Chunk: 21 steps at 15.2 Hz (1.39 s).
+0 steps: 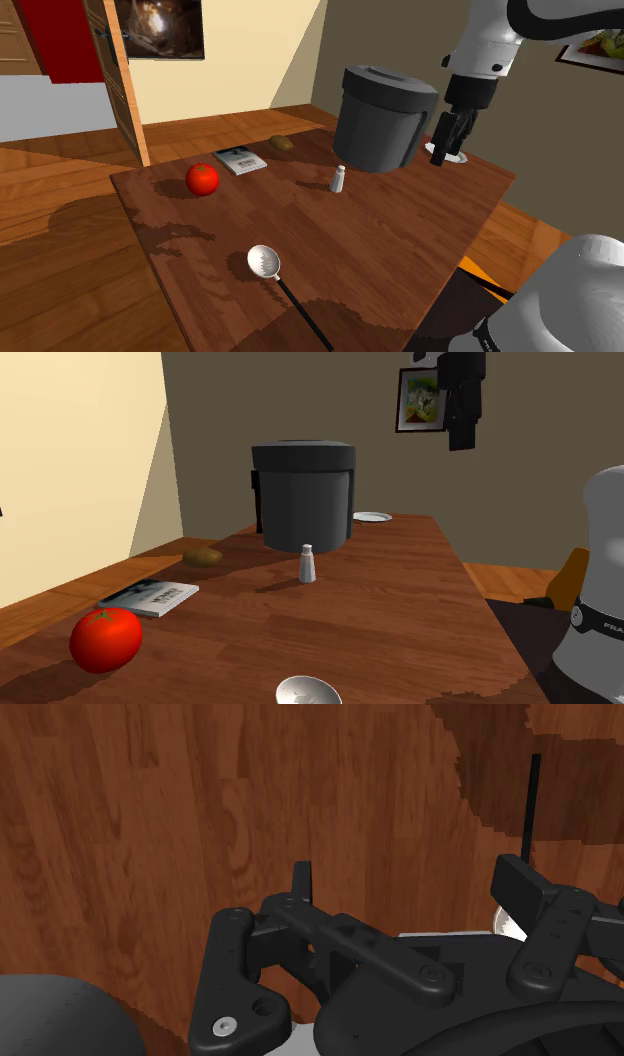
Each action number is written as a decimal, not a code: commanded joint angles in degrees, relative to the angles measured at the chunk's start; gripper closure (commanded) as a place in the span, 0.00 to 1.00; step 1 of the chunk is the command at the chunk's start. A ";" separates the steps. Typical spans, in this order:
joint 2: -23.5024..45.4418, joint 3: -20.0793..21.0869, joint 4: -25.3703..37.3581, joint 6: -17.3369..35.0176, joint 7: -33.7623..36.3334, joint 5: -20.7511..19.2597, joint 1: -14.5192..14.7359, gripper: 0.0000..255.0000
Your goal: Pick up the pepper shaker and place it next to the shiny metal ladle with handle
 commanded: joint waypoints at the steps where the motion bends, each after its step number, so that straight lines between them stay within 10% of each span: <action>1: 0.00 0.00 0.00 0.00 0.00 0.00 0.00 0.00; 21: 38.31 -9.13 11.67 28.17 -13.64 1.44 -2.34 0.00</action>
